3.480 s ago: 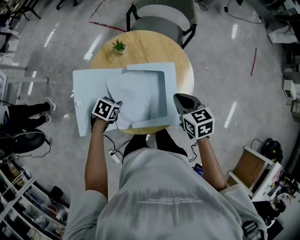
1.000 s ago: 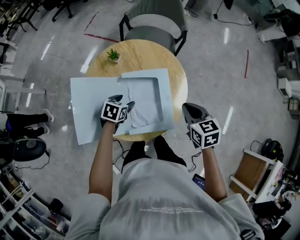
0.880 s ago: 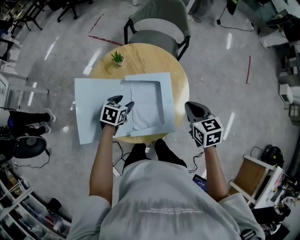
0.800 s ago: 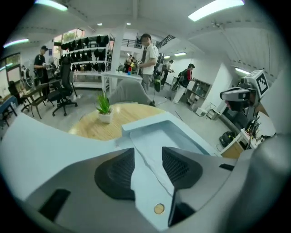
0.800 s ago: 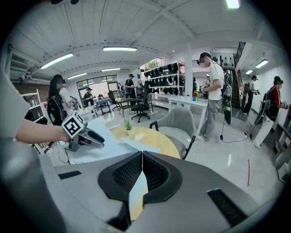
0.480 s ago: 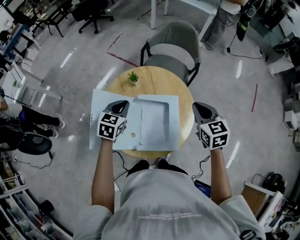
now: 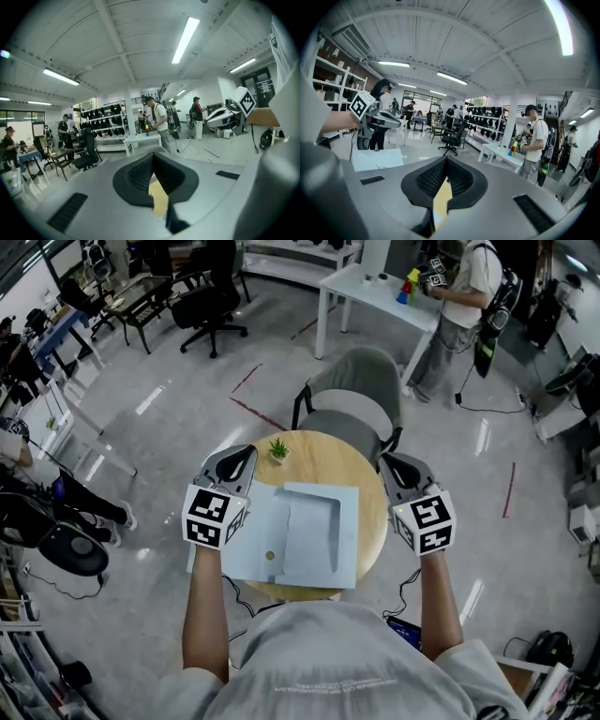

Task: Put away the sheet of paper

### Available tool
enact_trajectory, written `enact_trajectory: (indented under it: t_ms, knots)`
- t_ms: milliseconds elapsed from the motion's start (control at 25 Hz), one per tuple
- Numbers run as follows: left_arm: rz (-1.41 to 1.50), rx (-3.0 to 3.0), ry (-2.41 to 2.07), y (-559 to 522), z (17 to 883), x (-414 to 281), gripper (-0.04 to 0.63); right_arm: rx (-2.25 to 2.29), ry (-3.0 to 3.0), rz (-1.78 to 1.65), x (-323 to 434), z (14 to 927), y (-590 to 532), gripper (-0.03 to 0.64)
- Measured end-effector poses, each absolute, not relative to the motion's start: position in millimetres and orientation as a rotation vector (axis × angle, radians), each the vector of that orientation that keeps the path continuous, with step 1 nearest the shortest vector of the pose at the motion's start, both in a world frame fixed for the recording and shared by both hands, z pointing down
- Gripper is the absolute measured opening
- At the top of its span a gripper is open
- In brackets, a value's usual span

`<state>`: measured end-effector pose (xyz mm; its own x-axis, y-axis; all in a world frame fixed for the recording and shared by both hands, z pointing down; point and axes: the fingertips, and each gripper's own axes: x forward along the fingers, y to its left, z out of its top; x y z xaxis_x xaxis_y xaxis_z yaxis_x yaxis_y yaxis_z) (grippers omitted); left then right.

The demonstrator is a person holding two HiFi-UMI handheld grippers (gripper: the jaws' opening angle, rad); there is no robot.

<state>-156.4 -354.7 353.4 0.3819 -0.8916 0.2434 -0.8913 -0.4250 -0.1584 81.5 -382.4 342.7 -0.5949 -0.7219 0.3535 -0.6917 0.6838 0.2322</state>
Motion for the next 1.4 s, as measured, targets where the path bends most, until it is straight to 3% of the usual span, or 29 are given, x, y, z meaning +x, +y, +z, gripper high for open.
enact_trajectory:
  t_ms: [560, 1400]
  knots:
    - [-0.388, -2.432, 1.601, -355.3, 266.3, -147.5, 0.018, 1.096, -2.56, -0.256, 59.0, 278.4, -396.9, 0.028]
    - [-0.375, -2.423, 1.637, -334.2, 260.3, -155.7, 0.018, 1.074, -2.575, -0.295, 46.1, 265.0, -378.8, 0.028]
